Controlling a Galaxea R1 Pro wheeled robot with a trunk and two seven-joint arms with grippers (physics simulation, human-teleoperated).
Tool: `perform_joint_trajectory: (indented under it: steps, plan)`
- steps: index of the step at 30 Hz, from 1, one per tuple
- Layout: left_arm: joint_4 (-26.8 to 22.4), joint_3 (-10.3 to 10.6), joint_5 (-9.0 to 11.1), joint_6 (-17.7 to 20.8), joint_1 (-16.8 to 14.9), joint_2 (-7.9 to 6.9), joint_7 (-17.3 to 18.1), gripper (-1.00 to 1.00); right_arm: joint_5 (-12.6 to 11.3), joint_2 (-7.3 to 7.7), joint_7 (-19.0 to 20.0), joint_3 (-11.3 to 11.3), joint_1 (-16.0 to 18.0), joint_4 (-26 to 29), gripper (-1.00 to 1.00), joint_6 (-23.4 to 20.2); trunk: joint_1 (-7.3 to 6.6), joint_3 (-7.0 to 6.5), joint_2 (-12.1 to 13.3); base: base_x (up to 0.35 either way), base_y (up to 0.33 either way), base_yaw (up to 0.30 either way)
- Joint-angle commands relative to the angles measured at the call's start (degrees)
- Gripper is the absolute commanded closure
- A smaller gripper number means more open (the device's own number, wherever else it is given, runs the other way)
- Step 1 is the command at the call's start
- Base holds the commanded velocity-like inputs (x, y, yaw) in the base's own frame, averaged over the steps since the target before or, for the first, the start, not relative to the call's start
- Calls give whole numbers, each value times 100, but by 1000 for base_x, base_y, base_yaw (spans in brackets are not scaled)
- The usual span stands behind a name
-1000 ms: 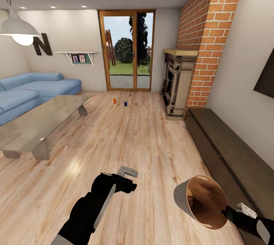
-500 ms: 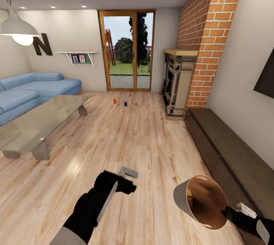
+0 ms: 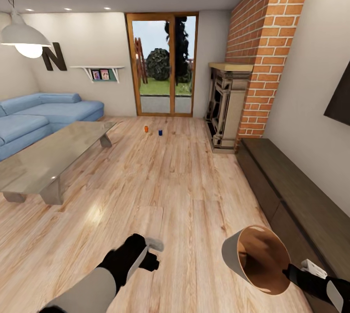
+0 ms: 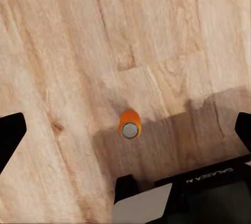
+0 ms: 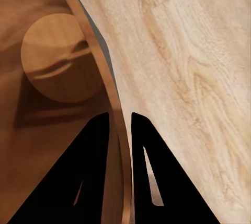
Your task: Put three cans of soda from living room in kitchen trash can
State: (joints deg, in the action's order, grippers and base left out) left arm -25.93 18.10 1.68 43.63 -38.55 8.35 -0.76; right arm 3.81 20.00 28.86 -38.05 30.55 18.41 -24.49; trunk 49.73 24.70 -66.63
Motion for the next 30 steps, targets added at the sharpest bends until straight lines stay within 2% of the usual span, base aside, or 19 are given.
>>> perform_joint_trajectory:
  steps: [1, 5, 7, 9, 10, 13, 14, 20, 21, 26, 30]
  plan:
    - [277, -3, 146, -167, -62, -8, -101, -100, -102, 3, 29, -14, 7, 11, 100, -35, 0, -1, -1, 0, 0, 0]
    - [619, -12, 426, -403, -135, -20, -276, -100, -90, 16, 8, 59, 10, 197, 100, -103, 0, -1, -1, 0, 0, 0]
    - [743, -14, 502, -472, -149, -23, -334, -100, -83, 14, -56, 135, 22, 412, 100, -310, 0, -1, -1, 0, 0, 0]
    - [877, -19, 544, -544, -152, -28, -370, -100, -82, 1, -267, 315, 48, 686, 100, -758, 0, -1, -1, 0, 0, 0]
    - [965, -21, 563, -632, -152, -31, -384, -100, -89, -12, -502, 508, 64, 908, 100, -1041, 0, -1, -1, 0, 0, 0]
    - [1162, -26, 592, -796, -152, -33, -401, -100, -113, -63, -1054, 956, 167, 1280, 100, -1387, 0, -1, -1, 0, 0, 0]
    - [1245, -26, 644, -845, -151, -34, -405, -100, -113, -136, -1328, 1144, 243, 1380, 100, -1474, 0, -1, -1, 0, 0, 0]
    - [1366, -15, 934, -970, -141, -42, -487, -100, -114, -417, -2227, 1541, 389, 1516, 100, -1549, 0, -1, -1, 0, 0, 0]
    - [1387, -13, 1023, -1059, -132, -49, -649, -100, -112, -572, -2561, 1707, 440, 1546, 100, -1554, 0, -1, -1, 0, 0, 0]
    - [1406, -10, 1086, -1236, -122, -56, -809, -100, -114, -761, -2811, 2001, 501, 1542, 100, -1531, 0, -1, -1, 0, 0, 0]
    - [1412, -14, 1134, -1312, -113, -61, -856, -100, -132, -847, -2881, 2150, 519, 1517, 100, -1359, 0, -1, -1, 0, 0, 0]
